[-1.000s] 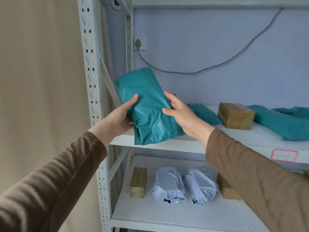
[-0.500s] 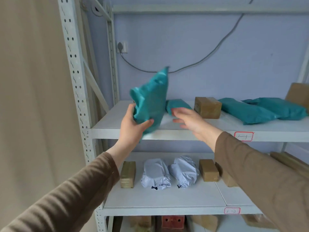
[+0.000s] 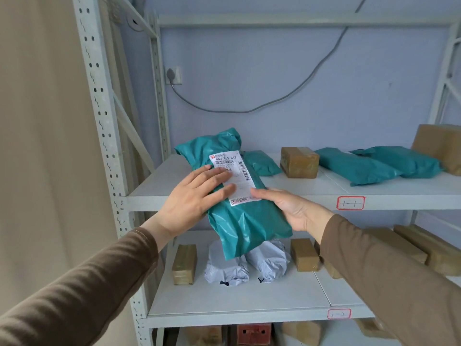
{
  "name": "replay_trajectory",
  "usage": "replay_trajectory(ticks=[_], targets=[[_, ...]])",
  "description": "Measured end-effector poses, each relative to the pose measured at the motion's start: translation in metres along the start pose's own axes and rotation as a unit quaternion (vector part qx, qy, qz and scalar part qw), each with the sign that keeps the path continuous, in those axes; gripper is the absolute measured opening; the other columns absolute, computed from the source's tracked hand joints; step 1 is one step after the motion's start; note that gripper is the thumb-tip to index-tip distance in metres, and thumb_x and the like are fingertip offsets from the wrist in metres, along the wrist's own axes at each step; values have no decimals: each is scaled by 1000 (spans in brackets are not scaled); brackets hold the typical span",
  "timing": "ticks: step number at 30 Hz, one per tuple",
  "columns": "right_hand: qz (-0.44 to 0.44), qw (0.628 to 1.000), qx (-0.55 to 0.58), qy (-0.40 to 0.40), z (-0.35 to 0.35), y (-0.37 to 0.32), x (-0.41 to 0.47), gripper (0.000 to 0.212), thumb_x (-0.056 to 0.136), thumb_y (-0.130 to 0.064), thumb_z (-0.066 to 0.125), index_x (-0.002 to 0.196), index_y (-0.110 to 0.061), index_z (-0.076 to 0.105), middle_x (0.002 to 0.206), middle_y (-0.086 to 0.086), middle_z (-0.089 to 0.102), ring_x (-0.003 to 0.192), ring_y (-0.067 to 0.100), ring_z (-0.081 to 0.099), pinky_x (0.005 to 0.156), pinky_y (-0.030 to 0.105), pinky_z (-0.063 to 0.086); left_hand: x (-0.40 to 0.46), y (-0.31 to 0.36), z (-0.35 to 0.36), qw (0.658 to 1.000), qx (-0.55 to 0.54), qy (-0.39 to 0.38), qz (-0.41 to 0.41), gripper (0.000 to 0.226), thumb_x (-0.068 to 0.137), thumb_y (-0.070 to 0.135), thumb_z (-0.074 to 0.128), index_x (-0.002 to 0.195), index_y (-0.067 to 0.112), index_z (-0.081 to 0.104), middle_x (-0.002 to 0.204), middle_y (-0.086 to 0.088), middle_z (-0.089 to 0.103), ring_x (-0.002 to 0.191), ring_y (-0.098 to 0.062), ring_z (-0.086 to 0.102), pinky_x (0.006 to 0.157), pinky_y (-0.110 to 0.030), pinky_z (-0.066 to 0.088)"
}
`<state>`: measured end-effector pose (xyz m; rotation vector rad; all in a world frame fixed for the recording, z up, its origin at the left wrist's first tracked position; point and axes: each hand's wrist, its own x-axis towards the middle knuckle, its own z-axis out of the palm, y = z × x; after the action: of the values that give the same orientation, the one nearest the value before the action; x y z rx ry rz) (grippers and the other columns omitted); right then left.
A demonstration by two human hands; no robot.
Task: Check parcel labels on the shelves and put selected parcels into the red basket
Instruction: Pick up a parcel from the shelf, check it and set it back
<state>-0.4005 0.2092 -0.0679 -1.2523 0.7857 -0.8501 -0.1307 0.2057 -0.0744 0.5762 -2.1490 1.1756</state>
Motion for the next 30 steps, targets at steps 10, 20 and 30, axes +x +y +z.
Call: replay_trajectory(ticks=[10,20,30], targets=[[-159,978,-60,123,21,9,25,50,84,-18,82,130,-20,62,119,-1,77,113,22,72,104,46,53,4,26,1,370,-653,62,-658,58,96,56,63,147,39,43,148,-3,55,135,-30,56,116,-52,41],[-134,988,-43,57,80,-10,99,58,87,-27,81,139,-22,55,126,1,74,112,21,73,98,47,58,-16,-22,3,408,-577,139,-694,72,82,26,88,137,26,40,132,0,66,113,-25,70,101,-49,57],[-137,982,-119,59,135,-7,196,78,98,3,59,159,-35,29,148,4,52,116,19,65,70,20,60,-43,-142,37,460,-487,138,-729,72,89,18,81,147,15,38,125,-3,62,103,-24,68,90,-42,56]])
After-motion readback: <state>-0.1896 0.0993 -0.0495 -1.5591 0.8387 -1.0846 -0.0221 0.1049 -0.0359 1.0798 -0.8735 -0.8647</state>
